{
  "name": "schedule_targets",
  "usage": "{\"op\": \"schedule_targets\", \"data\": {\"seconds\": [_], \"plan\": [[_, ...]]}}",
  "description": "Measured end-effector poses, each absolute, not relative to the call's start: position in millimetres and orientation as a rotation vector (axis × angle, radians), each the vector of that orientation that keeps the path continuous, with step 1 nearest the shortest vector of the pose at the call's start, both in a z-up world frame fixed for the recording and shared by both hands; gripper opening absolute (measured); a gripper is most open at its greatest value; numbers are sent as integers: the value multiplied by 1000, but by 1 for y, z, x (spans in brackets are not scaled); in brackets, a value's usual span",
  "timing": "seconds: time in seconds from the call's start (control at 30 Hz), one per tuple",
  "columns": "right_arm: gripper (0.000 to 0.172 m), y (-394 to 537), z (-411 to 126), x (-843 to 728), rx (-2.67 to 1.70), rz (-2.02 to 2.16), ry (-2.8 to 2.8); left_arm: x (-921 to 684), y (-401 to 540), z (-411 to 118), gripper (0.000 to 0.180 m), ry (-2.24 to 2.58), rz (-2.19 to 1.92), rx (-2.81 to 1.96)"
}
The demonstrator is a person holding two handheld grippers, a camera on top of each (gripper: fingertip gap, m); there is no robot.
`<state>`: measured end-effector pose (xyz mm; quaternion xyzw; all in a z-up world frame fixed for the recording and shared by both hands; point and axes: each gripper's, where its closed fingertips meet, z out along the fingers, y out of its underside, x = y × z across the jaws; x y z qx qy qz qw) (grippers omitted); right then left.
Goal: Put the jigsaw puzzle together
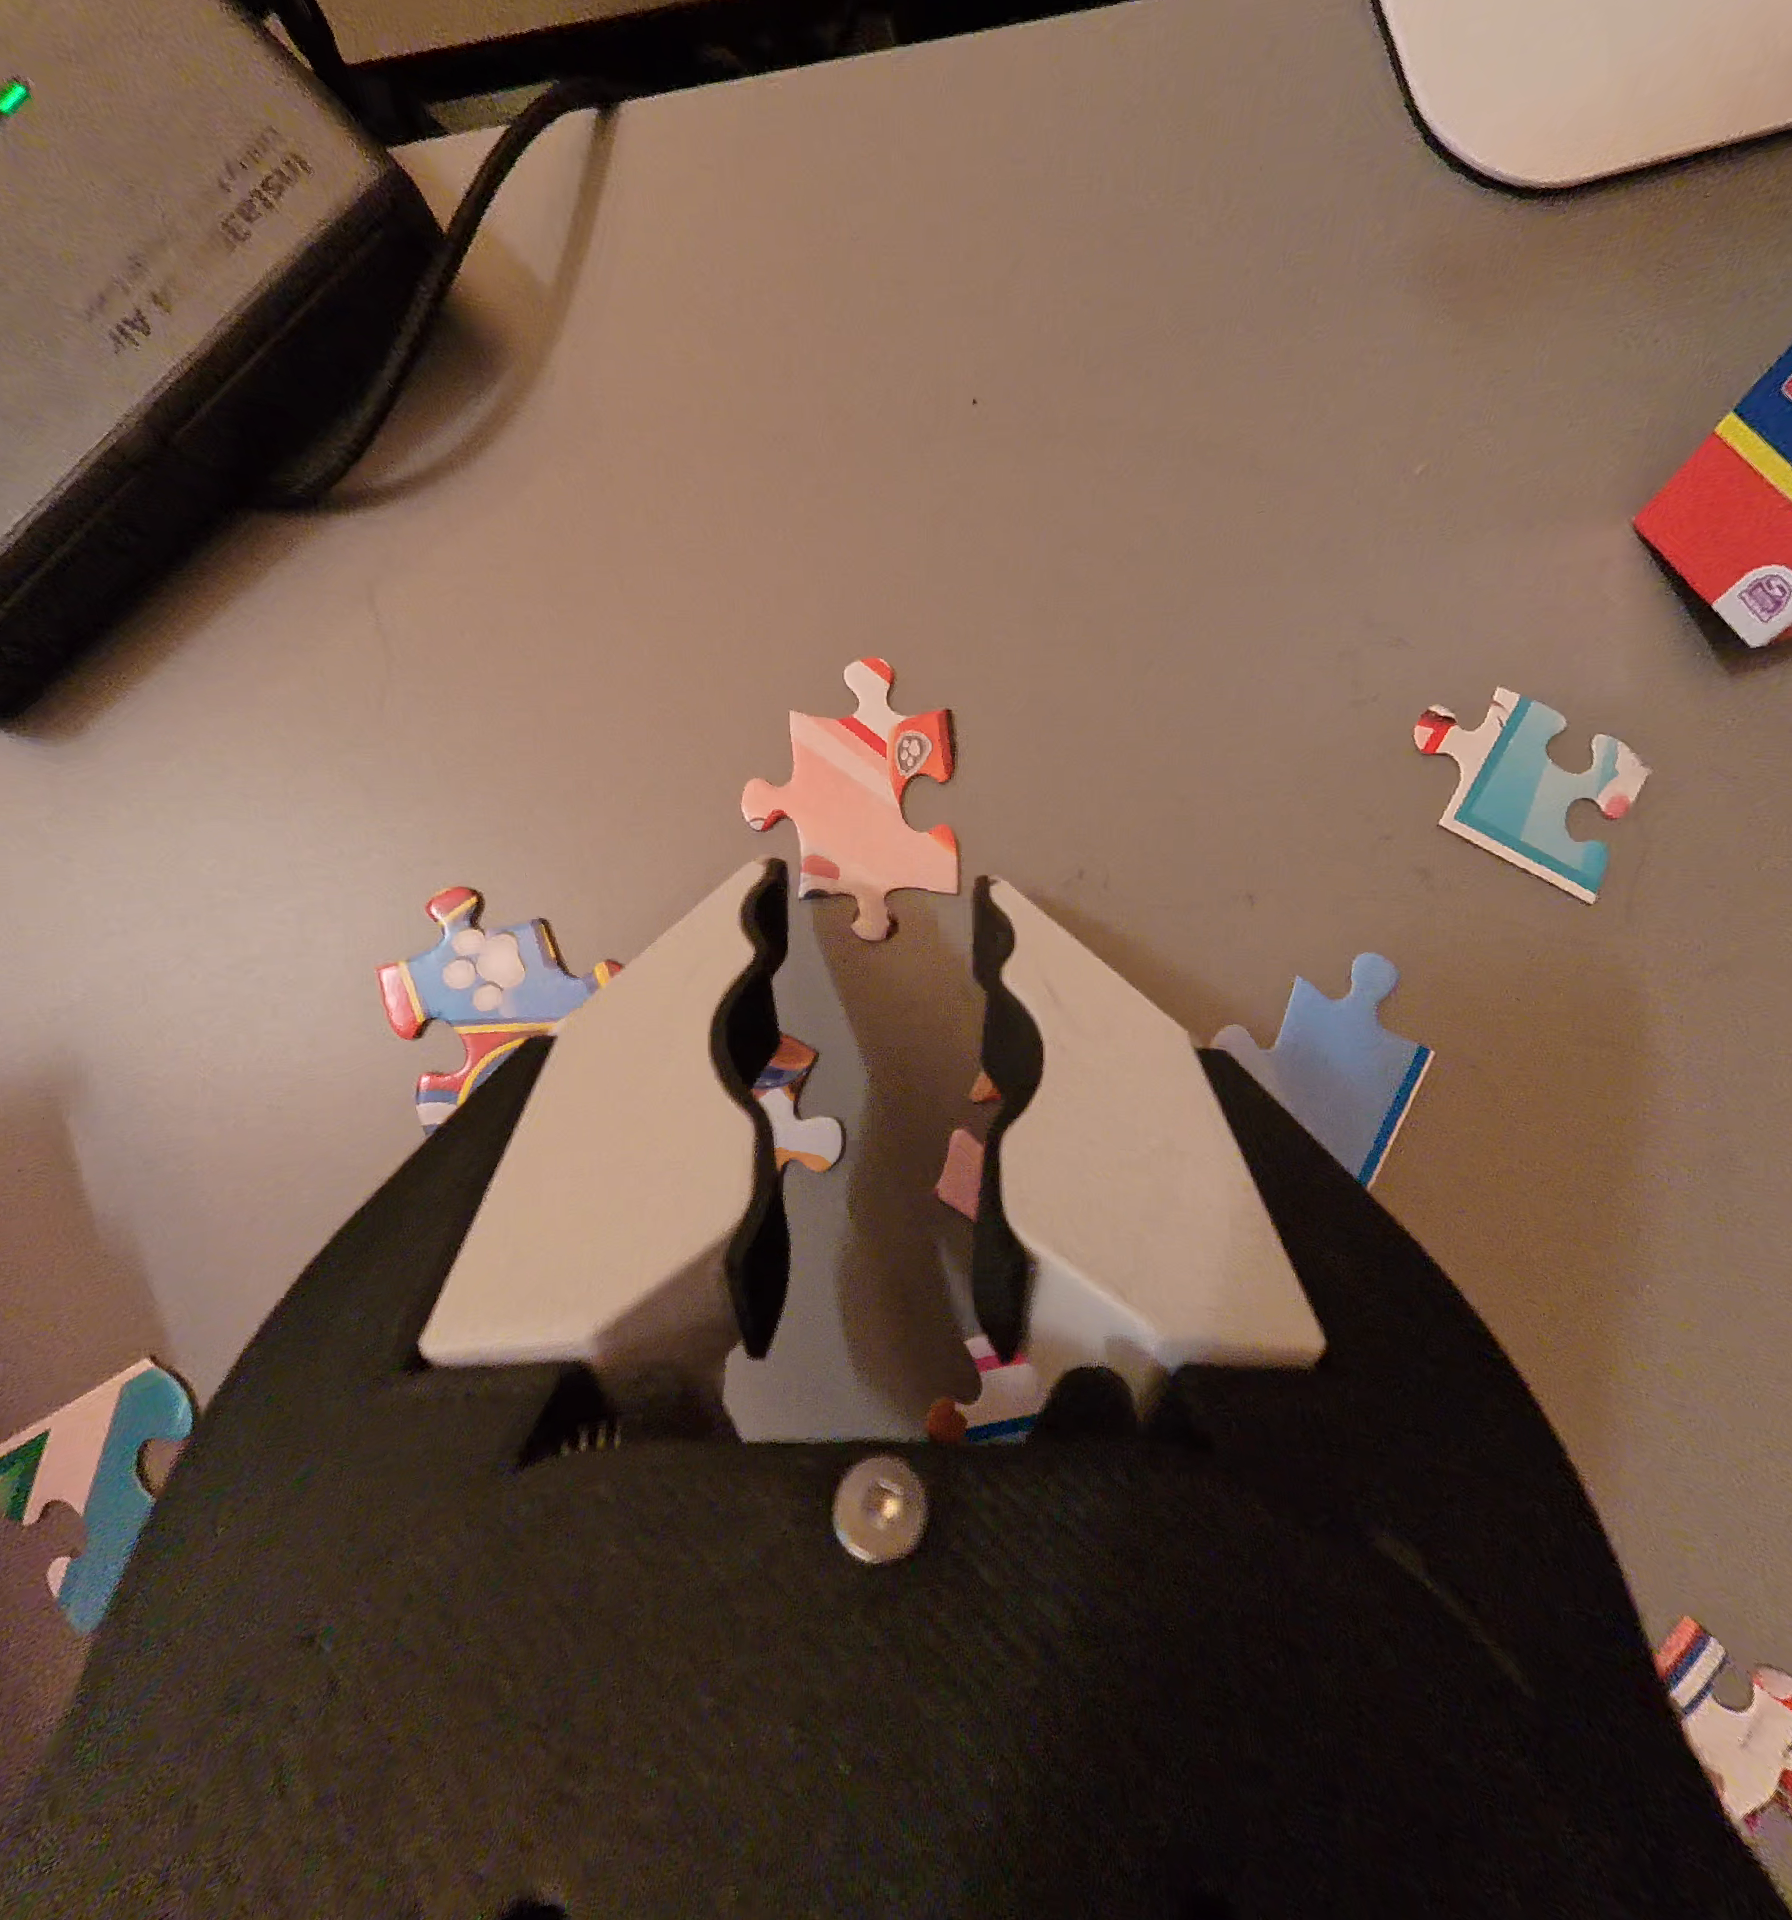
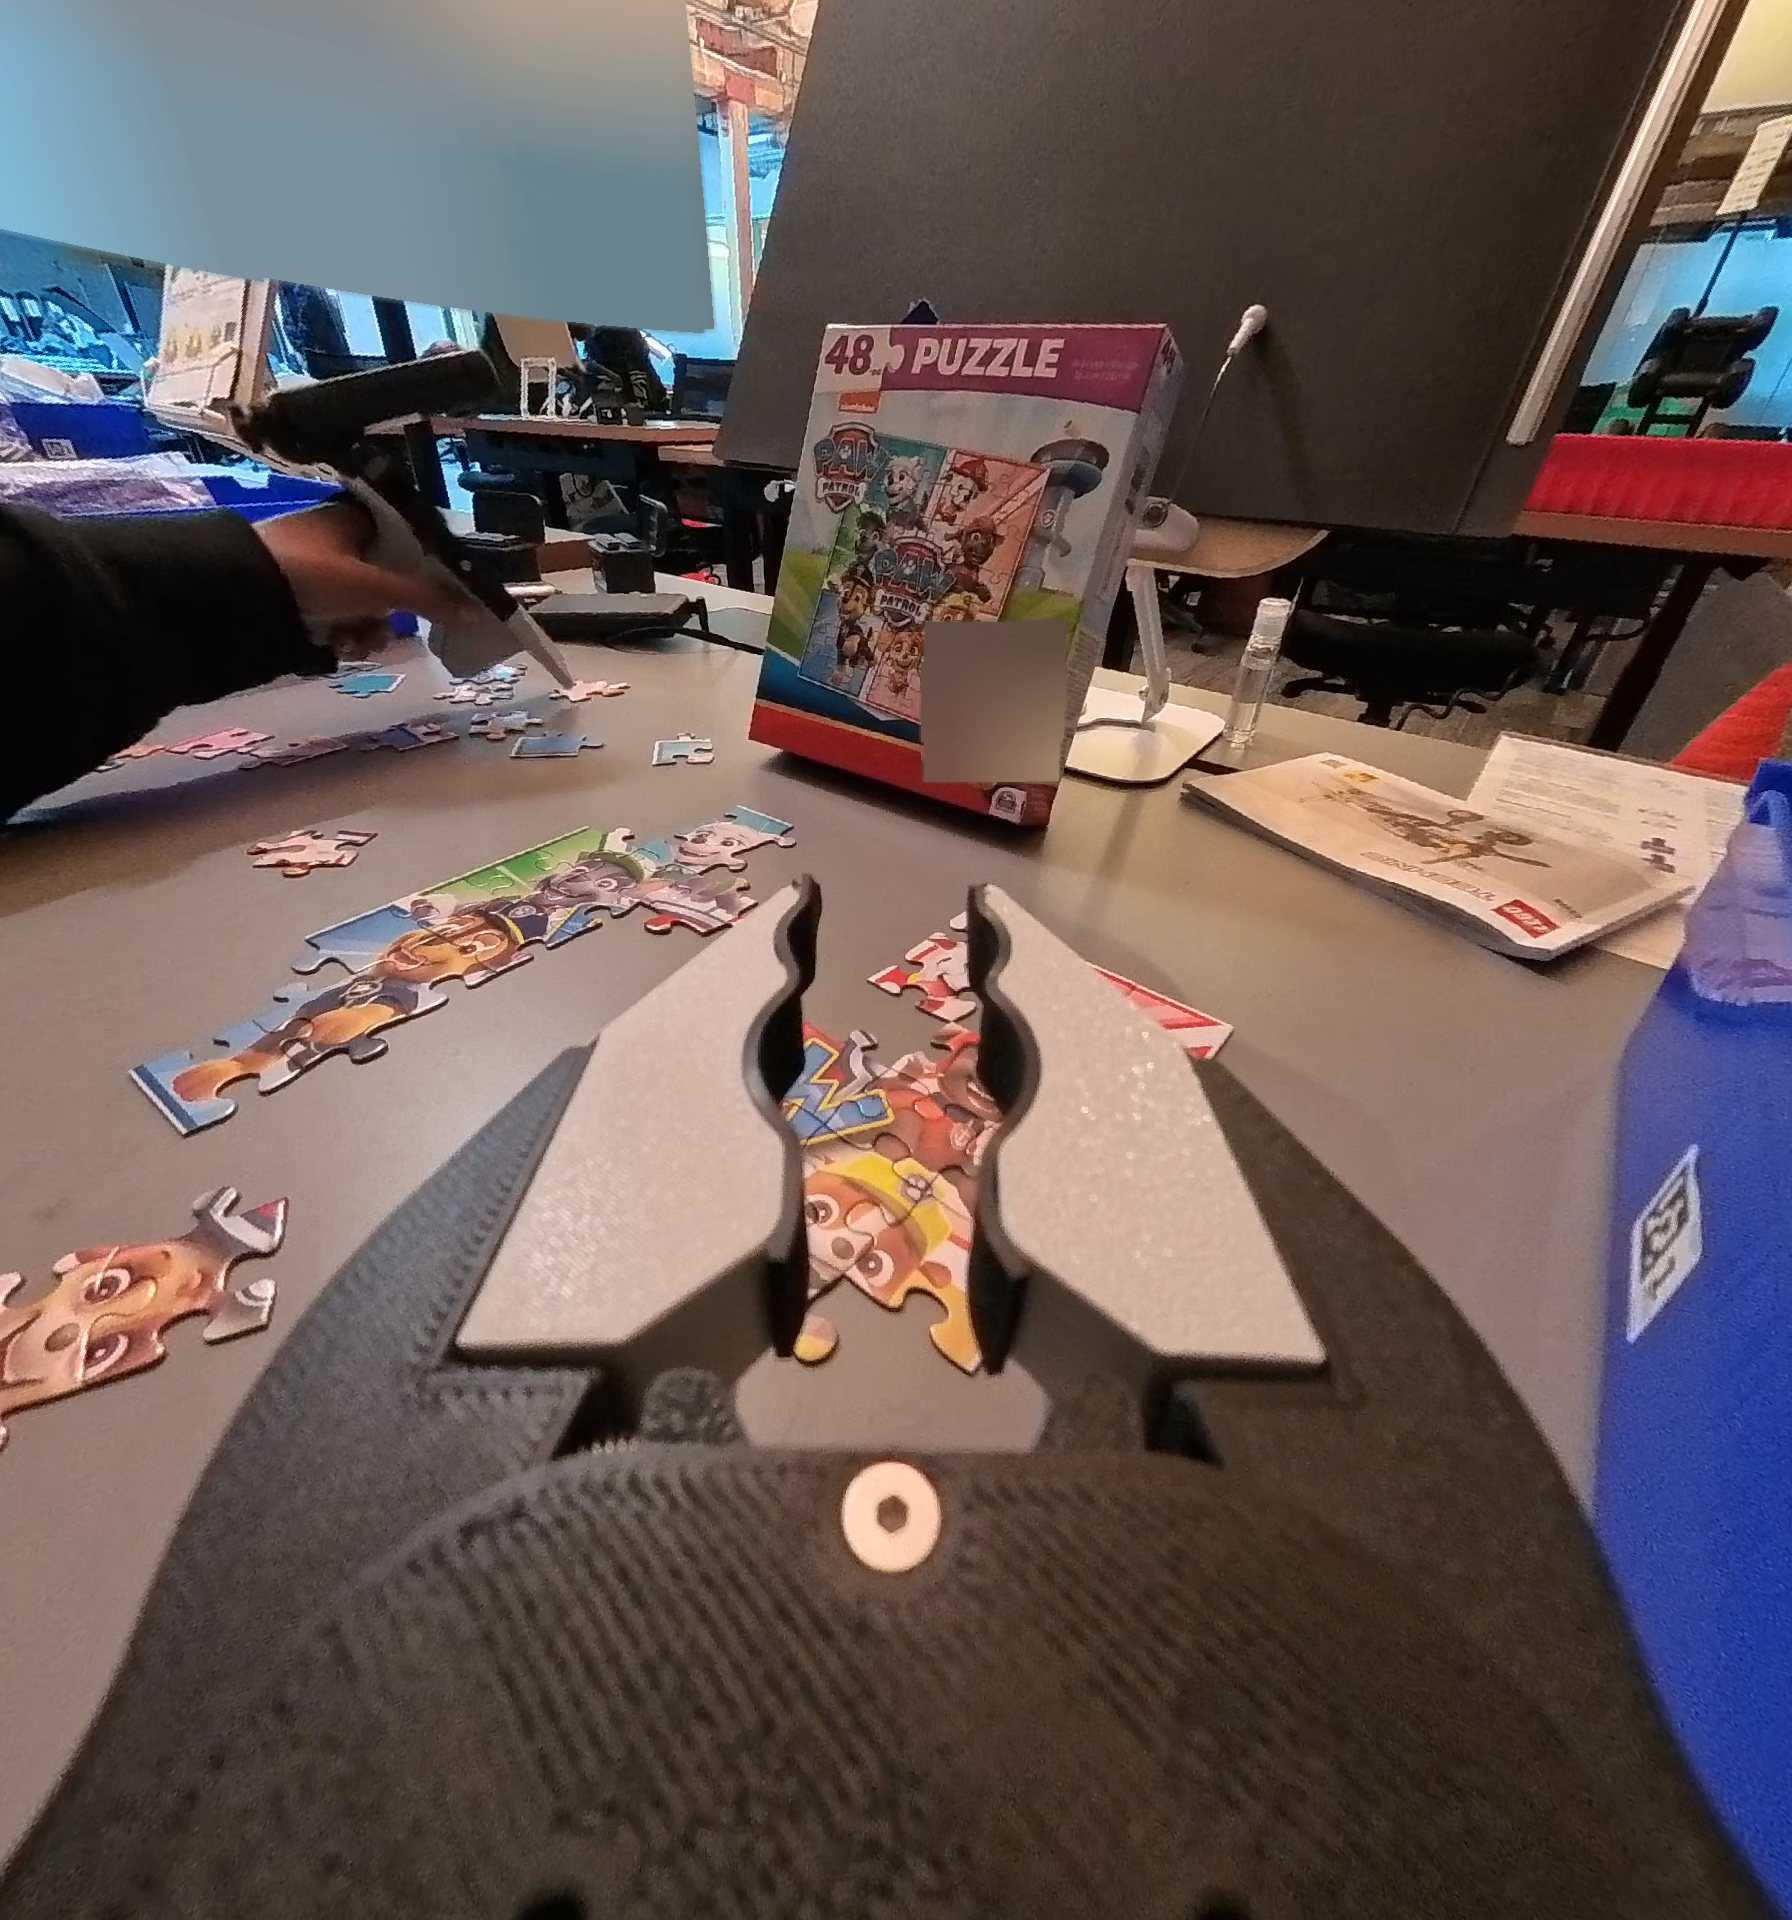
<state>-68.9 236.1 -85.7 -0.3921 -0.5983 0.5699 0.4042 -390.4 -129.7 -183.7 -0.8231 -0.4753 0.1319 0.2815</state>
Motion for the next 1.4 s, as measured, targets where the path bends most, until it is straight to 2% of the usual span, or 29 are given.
{"op": "schedule_targets", "data": {"seconds": [0.1,0.23,0.3,0.33,0.37,0.6,0.67,0.7,0.83,0.93,1.07,1.17,1.2,1.4], "plan": [[27,236,-86,-69,-992,1436,-1517,-397,-132,-184,45,-1289,403,-2187],[27,235,-87,-70,-993,1432,-1523,-406,-132,-195,53,-1344,432,-2206],[26,235,-87,-69,-993,1433,-1520,-408,-129,-195,48,-1363,425,-2176],[26,235,-87,-69,-992,1434,-1519,-408,-128,-194,35,-1360,421,-2169],[26,235,-86,-69,-990,1435,-1517,-408,-126,-194,29,-1346,417,-2172],[26,236,-86,-68,-984,1436,-1512,-407,-126,-194,28,-1289,438,-2235],[26,236,-86,-69,-986,1437,-1511,-405,-123,-191,3,-1263,432,-2228],[26,236,-86,-69,-986,1437,-1512,-405,-121,-189,3,-1241,435,-2221],[27,236,-86,-69,-988,1434,-1515,-404,-122,-190,18,-1224,454,-2245],[27,236,-86,-69,-989,1434,-1516,-415,-130,-184,41,-1230,527,-2217],[26,236,-86,-70,-989,1433,-1517,-419,-134,-196,65,-1280,407,-2228],[26,236,-86,-70,-989,1434,-1516,-419,-130,-195,58,-1231,370,-2227],[26,236,-86,-70,-989,1433,-1516,-417,-128,-195,44,-1209,359,-2237],[26,236,-86,-70,-989,1433,-1516,-412,-126,-195,43,-1178,361,-2262]]}}
